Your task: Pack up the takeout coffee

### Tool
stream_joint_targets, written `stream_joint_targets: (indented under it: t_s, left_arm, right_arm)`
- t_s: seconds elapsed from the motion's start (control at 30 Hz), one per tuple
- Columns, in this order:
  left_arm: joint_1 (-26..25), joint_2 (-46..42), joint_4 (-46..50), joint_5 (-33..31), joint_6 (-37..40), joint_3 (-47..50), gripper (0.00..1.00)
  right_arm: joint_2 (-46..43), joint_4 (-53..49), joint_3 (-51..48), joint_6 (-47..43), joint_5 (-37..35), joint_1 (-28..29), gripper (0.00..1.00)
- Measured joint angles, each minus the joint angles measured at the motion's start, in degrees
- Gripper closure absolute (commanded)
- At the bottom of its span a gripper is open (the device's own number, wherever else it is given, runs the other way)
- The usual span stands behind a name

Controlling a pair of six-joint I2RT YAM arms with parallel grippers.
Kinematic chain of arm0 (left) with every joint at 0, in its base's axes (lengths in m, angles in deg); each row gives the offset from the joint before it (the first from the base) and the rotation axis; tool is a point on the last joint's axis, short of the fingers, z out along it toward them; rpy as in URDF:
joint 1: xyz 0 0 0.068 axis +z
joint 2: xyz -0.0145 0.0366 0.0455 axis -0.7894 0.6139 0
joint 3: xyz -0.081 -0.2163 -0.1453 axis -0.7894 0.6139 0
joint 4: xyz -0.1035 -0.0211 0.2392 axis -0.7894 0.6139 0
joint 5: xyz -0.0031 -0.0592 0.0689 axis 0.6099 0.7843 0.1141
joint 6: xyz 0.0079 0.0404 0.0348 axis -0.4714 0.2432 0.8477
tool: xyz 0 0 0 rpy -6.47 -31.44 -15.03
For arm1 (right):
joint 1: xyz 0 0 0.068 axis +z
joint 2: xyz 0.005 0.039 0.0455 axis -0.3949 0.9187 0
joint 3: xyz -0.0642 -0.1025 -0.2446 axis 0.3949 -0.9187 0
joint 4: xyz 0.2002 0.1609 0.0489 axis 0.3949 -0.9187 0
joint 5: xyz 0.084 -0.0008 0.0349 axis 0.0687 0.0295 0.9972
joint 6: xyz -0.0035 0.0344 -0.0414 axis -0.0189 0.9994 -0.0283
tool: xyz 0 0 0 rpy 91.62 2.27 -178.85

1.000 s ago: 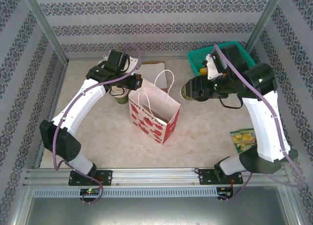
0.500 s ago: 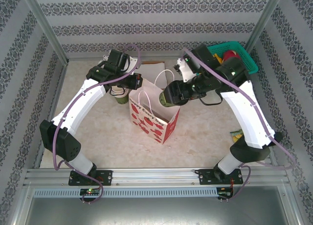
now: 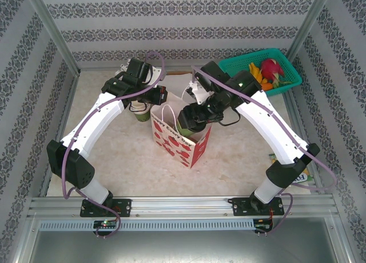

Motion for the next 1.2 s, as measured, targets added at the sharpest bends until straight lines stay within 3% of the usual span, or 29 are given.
stream_joint_targets:
  t_s: [0.6, 1.2]
  left_arm:
    - [-0.02, 0.0, -0.02, 0.0, 0.02, 0.0, 1.0]
    - [-0.33, 0.0, -0.02, -0.02, 0.02, 0.0, 1.0]
  right_arm:
    - [-0.5, 4.96, -7.13, 0.2, 1.33, -1.2, 0.38]
    - [1.6, 1.66, -5.9, -0.31, -11.47, 1.25, 0.38]
